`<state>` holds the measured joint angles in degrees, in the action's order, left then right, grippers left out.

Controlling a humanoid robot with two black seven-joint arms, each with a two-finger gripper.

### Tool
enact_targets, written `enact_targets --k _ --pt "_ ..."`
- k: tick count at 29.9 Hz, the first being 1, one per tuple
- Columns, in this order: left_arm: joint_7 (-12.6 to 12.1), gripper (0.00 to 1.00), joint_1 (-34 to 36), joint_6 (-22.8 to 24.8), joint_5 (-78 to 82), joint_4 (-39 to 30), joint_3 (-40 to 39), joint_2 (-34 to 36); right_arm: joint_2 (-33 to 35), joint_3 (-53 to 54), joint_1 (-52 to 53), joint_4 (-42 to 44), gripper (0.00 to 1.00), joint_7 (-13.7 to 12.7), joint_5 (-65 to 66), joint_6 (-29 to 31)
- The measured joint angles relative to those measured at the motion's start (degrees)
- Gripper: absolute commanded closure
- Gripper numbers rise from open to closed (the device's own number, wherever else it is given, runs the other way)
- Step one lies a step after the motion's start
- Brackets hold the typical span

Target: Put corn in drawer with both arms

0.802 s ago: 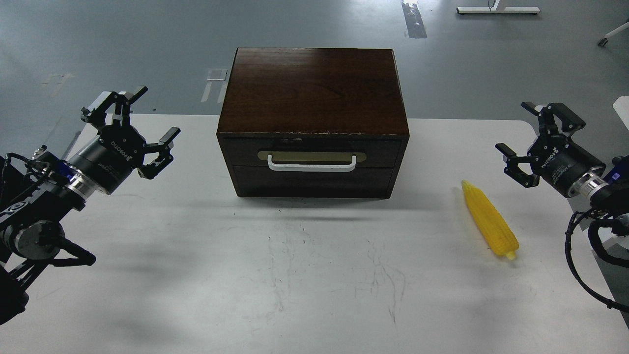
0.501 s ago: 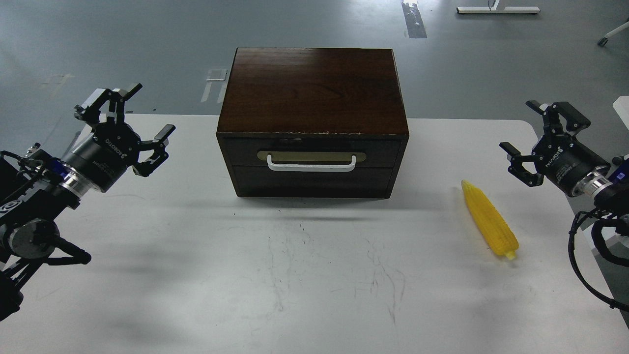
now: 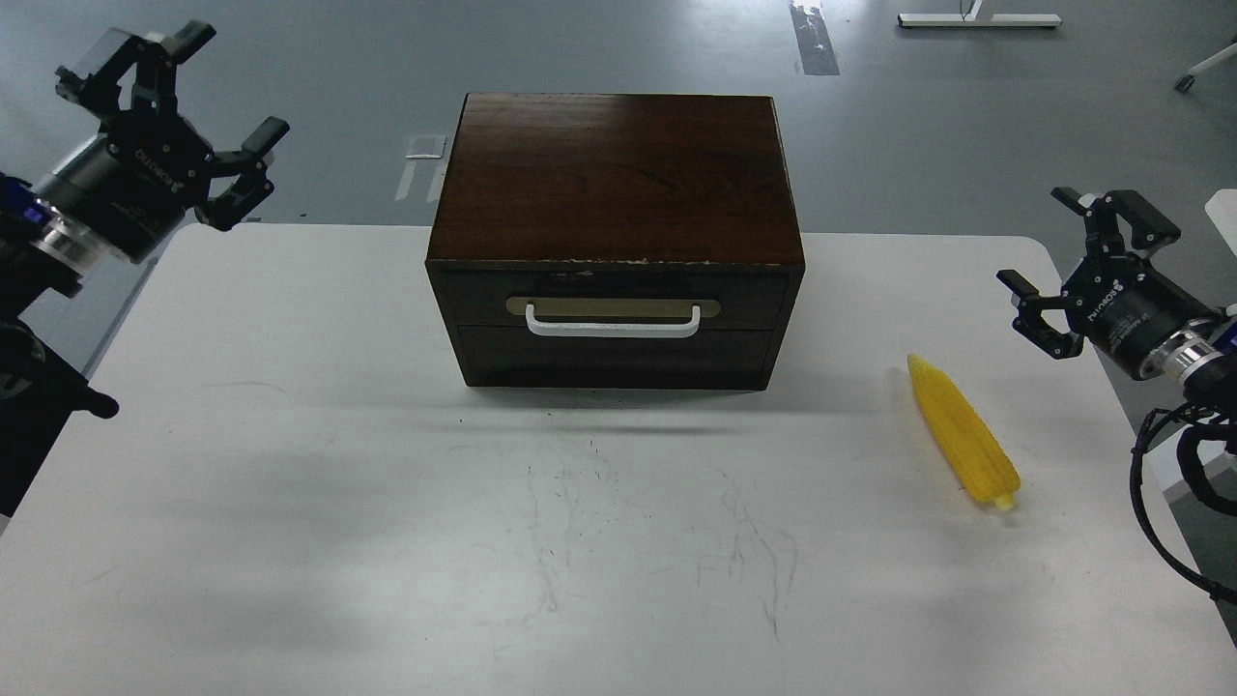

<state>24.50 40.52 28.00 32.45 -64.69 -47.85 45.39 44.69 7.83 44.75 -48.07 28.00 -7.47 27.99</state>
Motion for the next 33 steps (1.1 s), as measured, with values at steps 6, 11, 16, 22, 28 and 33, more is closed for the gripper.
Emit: enact_targets --k 6,11,16,22,28,33 --pt "2.94 0.02 11.56 0.02 26.26 -7.93 0.71 -1.58 0.21 0.1 -0.01 0.0 0.0 0.0 0.0 0.0" --pt "3.5 0.02 22.28 0.03 41.54 -12.41 6.38 -6.97 0.32 0.1 -0.04 0.07 0.0 0.0 0.0 0.0" --pt "3.52 0.02 34.0 0.01 57.42 -12.88 19.92 -13.2 0.76 0.1 -0.03 0.17 0.0 0.0 0.04 0.0" --pt "3.52 0.02 40.41 0.01 72.61 -12.58 33.43 -18.03 1.67 0.1 -0.15 0.23 0.0 0.0 0.04 0.0" --pt "3.51 0.02 45.1 0.0 80.6 -11.12 45.29 -21.86 1.99 0.09 -0.36 0.24 0.0 0.0 0.04 0.01" --pt "3.5 0.02 45.36 0.0 84.87 -8.9 49.0 -24.35 1.96 0.08 -0.37 0.22 0.0 0.0 0.0 0.01"
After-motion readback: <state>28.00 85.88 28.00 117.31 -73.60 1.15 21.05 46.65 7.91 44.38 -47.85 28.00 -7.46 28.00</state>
